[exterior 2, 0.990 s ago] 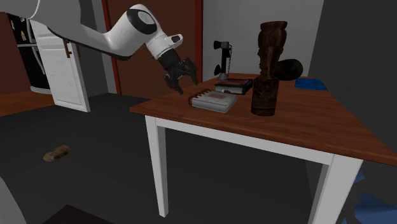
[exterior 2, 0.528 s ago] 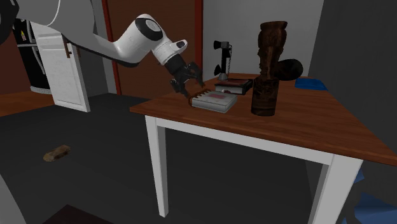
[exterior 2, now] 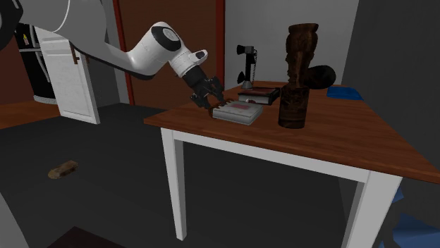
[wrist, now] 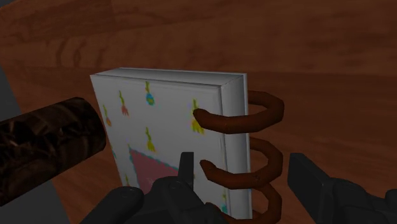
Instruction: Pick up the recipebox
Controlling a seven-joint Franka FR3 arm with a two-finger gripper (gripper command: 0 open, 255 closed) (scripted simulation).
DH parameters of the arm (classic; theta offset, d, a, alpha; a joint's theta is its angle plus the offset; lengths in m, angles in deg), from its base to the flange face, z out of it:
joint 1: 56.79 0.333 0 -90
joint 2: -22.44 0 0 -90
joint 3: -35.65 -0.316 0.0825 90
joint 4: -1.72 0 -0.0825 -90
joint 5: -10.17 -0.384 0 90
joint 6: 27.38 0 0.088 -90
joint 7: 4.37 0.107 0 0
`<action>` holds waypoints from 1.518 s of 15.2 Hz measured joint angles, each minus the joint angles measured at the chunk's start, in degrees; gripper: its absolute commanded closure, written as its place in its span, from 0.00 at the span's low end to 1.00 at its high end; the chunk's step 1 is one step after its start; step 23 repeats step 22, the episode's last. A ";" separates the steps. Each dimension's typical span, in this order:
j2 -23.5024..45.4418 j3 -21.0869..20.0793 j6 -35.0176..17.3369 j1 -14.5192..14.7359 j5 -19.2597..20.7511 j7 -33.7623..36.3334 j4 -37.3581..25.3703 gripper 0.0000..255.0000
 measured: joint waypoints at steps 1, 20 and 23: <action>0.00 0.00 -0.01 0.00 0.01 0.02 0.01 1.00; 0.32 -0.35 7.59 0.33 -1.80 -5.40 -9.31 1.00; 0.58 -0.43 8.76 0.39 -1.95 -6.11 -10.90 1.00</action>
